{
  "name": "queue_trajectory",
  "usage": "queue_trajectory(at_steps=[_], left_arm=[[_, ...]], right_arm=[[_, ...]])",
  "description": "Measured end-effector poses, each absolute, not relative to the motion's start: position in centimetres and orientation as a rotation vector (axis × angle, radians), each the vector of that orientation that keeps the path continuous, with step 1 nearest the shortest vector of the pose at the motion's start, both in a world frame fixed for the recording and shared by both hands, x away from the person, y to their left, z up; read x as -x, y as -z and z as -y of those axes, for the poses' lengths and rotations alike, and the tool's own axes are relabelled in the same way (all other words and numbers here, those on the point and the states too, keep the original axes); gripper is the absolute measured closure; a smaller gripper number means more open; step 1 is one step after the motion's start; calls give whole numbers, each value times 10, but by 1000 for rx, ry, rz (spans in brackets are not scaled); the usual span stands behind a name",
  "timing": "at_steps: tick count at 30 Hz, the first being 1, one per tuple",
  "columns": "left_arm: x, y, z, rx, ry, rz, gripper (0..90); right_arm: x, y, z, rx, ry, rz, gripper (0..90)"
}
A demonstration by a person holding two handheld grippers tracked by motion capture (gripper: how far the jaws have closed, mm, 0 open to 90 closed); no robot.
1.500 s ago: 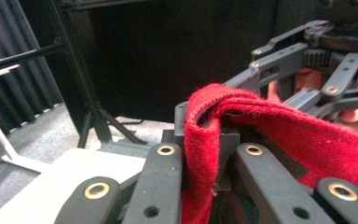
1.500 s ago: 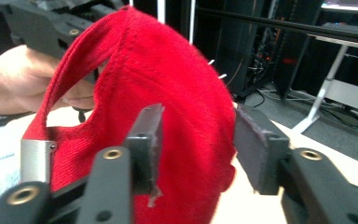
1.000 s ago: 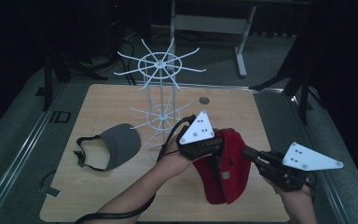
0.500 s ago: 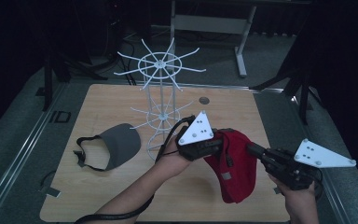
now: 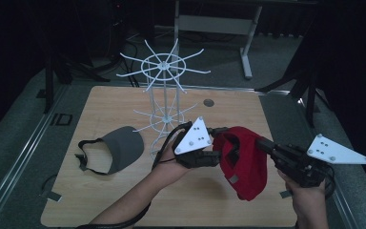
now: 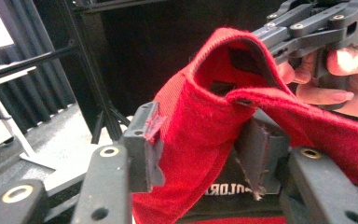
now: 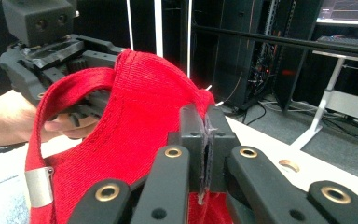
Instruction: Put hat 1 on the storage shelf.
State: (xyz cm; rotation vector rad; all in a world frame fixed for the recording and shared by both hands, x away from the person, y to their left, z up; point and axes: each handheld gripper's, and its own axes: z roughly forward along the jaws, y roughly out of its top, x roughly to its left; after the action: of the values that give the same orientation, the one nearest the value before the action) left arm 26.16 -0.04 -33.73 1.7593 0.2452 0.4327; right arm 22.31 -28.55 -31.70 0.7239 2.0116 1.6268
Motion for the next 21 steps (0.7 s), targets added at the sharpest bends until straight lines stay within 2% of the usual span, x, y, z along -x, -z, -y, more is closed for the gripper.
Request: queue_trajectory(at_steps=[7,21], left_arm=[[-252,340,-12,-1753,-467,-259,486],[-256,348,-47,-1712,-507,-411,501]], right_arm=[[-223,313,282,-712,-1612,-2014,884],[-225,302,289,-742,-1628,-1961,884]])
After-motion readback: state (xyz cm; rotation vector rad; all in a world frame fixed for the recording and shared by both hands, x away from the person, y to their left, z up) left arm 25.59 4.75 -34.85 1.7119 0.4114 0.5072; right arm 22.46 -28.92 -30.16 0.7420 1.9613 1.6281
